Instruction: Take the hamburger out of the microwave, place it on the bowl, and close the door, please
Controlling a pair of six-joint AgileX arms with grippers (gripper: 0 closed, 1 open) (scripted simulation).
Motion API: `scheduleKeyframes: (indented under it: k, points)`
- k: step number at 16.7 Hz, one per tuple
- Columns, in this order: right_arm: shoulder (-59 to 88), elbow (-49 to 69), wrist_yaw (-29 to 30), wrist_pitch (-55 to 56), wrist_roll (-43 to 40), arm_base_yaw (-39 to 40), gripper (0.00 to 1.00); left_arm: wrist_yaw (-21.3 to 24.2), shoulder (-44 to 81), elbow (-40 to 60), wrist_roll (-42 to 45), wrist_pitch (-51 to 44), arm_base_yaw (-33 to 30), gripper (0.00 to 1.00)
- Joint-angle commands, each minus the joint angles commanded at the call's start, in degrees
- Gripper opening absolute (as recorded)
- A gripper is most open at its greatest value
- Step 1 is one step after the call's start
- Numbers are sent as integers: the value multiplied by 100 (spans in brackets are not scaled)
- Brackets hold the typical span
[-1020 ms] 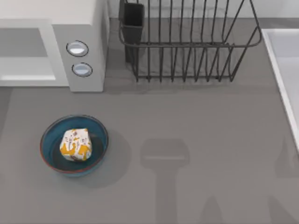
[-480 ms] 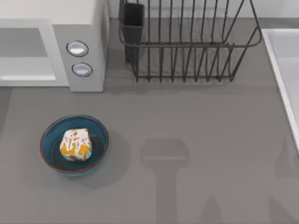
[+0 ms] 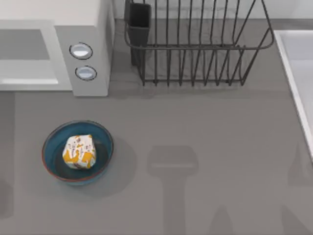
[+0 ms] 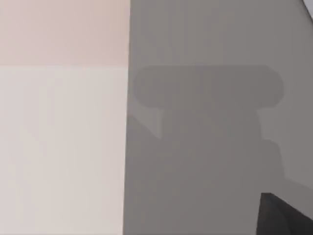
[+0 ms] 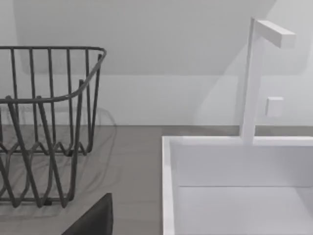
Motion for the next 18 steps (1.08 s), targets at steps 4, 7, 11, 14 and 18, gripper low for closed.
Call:
scheduleKeyframes:
  k: [4, 7, 11, 14, 18]
  points:
    - [0, 0, 0, 0, 0, 0, 100, -231, -803, -1009, -512, 462, -465, 0]
    - [0, 0, 0, 0, 0, 0, 100, -290, -993, -1205, -642, 577, -583, 0]
    - [0, 0, 0, 0, 0, 0, 100, -283, -987, -1220, -656, 568, -571, 0]
    - [0, 0, 0, 0, 0, 0, 100, -552, -1386, -1580, -1044, 694, -970, 0]
    - [0, 0, 0, 0, 0, 0, 100, -1130, -2402, -2363, -2009, 965, -2067, 0]
